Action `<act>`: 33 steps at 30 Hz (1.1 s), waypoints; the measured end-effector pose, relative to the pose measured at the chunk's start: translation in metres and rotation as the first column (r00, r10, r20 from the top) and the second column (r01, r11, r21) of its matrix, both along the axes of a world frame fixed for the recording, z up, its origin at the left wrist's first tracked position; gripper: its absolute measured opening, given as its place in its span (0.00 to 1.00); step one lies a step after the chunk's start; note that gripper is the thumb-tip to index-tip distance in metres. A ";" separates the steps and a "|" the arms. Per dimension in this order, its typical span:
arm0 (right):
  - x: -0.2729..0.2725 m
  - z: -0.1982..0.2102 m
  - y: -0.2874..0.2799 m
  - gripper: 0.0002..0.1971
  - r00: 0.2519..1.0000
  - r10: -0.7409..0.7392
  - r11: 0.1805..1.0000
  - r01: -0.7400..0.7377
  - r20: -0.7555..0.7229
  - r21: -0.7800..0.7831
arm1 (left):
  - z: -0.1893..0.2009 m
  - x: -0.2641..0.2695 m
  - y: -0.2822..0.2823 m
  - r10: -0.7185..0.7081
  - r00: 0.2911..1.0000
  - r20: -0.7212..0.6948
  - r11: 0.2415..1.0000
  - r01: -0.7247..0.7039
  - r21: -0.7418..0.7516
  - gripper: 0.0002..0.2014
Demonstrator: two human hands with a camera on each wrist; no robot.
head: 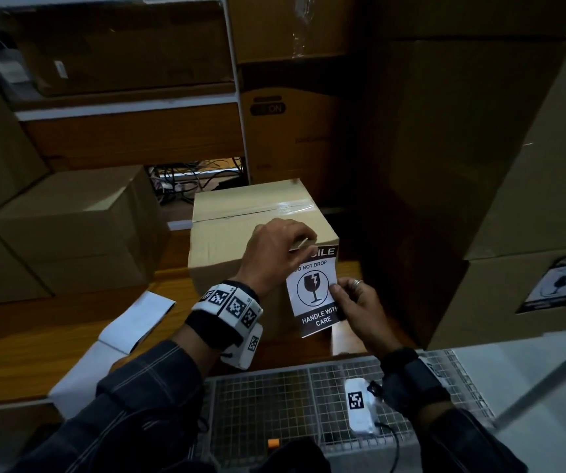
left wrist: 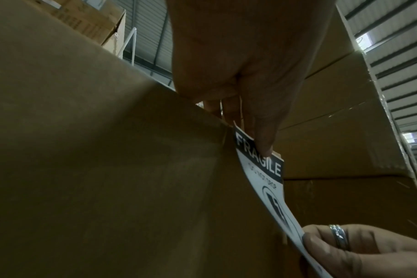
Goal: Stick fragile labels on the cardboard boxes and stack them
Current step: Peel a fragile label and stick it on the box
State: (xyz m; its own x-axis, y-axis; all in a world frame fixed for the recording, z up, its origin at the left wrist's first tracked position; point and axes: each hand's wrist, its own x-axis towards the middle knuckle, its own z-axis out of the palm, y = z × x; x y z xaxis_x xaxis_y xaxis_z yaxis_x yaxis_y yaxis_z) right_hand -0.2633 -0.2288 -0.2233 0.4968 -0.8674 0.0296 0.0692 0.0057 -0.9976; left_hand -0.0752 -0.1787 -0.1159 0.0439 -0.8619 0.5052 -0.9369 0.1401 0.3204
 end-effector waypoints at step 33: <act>0.020 -0.030 -0.005 0.16 0.941 -0.338 0.930 0.337 -0.019 0.144 | -0.002 0.005 -0.005 -0.033 0.998 -0.062 0.999 0.031 -0.031 0.09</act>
State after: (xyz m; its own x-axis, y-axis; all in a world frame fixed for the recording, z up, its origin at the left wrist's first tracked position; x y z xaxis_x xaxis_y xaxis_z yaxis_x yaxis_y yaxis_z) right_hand -0.2434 -0.2337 -0.2533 0.1739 -0.9792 -0.1048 0.0980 0.1232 -0.9875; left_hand -0.0697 -0.1837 -0.1177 0.0494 -0.8476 0.5283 -0.9100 0.1799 0.3737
